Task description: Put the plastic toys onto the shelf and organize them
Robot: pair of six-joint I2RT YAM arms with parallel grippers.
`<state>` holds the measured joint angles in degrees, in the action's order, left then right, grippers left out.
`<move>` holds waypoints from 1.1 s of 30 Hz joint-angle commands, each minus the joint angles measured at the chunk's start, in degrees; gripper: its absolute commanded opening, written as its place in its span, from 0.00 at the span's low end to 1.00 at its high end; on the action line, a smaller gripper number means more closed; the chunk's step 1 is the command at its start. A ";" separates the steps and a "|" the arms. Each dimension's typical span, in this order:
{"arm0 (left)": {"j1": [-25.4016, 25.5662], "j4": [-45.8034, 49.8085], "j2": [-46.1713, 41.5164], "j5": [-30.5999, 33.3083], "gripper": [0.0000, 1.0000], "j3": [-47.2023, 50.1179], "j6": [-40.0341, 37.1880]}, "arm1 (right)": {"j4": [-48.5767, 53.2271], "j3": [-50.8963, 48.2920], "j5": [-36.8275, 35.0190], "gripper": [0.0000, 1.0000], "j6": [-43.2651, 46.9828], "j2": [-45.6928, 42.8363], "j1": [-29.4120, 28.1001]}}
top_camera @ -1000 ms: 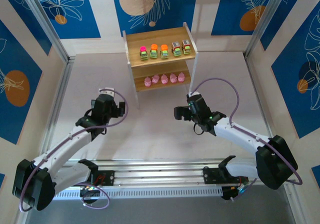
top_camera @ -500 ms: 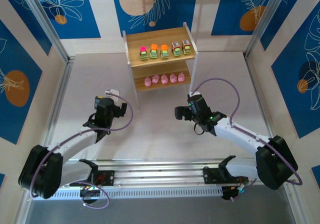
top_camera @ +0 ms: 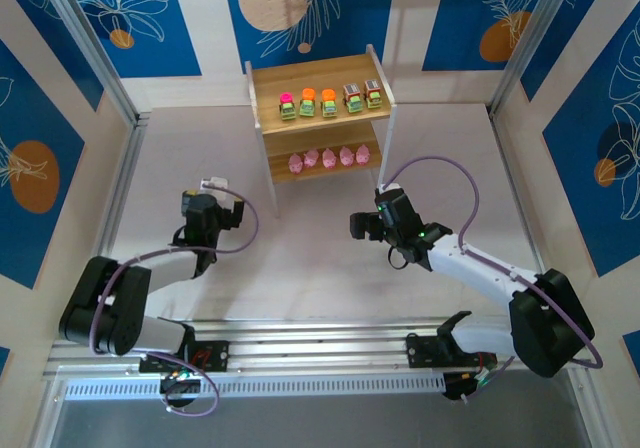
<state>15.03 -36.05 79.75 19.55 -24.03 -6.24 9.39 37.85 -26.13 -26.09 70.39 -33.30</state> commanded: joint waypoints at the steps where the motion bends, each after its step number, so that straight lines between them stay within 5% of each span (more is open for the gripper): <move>1: -1.21 -6.23 1.32 -3.25 1.00 0.78 -2.26 | -1.50 0.14 0.35 0.99 0.05 0.19 0.34; 9: -4.50 -13.27 5.82 -4.54 1.00 1.67 -0.93 | -1.78 0.52 0.42 0.99 0.16 1.40 0.52; 17: -11.39 -16.95 9.77 -18.23 1.00 2.37 3.44 | -2.60 0.38 0.39 0.99 0.36 1.91 0.69; 33: -11.47 -17.11 9.82 -18.52 1.00 2.30 3.16 | -4.13 -1.85 -3.68 0.99 2.40 -2.82 7.72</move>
<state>3.86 -50.76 89.34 2.57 -22.11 -4.36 5.54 34.89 -27.90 -24.88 68.18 -27.24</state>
